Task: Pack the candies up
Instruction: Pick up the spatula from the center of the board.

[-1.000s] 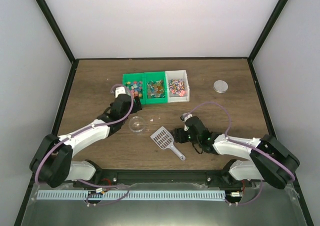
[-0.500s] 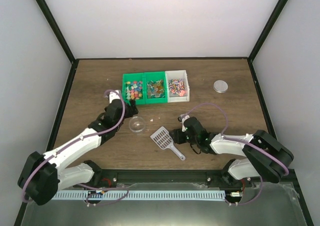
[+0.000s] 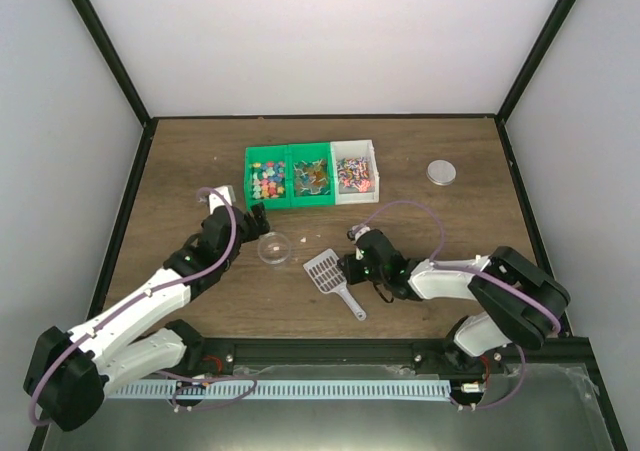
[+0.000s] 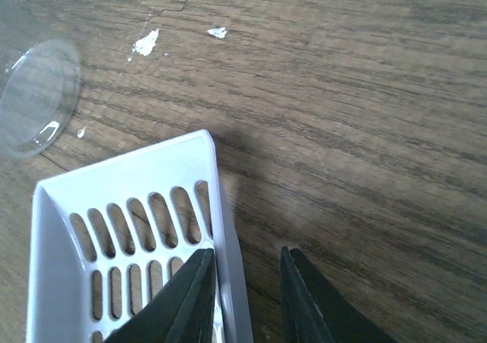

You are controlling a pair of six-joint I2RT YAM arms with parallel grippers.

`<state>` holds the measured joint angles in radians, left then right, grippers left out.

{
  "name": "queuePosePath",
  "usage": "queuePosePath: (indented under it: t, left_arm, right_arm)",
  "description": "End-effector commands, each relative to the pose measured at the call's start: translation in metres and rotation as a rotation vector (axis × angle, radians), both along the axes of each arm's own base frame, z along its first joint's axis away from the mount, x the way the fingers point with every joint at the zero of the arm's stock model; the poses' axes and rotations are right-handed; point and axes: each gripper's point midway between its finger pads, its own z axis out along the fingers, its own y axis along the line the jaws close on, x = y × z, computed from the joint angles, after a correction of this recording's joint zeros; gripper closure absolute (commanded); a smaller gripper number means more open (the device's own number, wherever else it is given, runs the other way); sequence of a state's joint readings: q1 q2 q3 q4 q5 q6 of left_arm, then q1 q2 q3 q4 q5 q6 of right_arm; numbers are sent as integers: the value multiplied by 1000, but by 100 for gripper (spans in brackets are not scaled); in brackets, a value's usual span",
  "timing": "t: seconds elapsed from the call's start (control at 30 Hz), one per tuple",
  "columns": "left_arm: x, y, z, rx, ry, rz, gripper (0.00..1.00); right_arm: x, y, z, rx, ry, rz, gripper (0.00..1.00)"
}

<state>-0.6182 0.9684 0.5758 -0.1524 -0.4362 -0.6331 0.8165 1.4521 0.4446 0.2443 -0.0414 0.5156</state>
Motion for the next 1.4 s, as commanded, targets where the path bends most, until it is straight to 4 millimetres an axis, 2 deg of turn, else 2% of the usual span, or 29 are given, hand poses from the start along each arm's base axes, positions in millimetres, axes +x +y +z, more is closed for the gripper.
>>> queuePosePath:
  t: [0.0, 0.23, 0.37, 0.57, 0.63, 0.73, 0.83, 1.0, 1.2, 1.37]
  left_arm:
    - [-4, 1, -8, 13, 22, -3, 0]
    - [-6, 1, -14, 27, 32, -13, 0]
    - [-4, -7, -13, 7, 23, -52, 0]
    - [-7, -92, -10, -131, -8, -475, 0]
    - [-14, -131, -8, -214, 14, -666, 0]
    - [-6, -149, 5, -230, 20, -730, 0]
    - [-1, -158, 15, -250, 16, -747, 0]
    - [-4, -174, 26, -289, 44, -829, 1]
    - [-4, -168, 32, -232, 58, -811, 13]
    - [-6, -168, 25, -206, 97, -829, 19]
  right_arm:
    - [11, 3, 5, -33, -31, -19, 76]
    - [13, 7, 7, -22, -34, -18, 98]
    - [17, 6, 19, -11, -60, -39, 99]
    - [23, 2, 61, 40, -151, -62, 99]
    - [18, 5, 84, 98, -193, -32, 99]
    - [12, 0, 103, 138, -249, -12, 99]
    - [8, -7, 116, 149, -288, -13, 99]
    - [5, -15, 123, 144, -321, -21, 99]
    - [6, -14, 118, 125, -313, -11, 99]
    - [8, -14, 122, 124, -323, -21, 99]
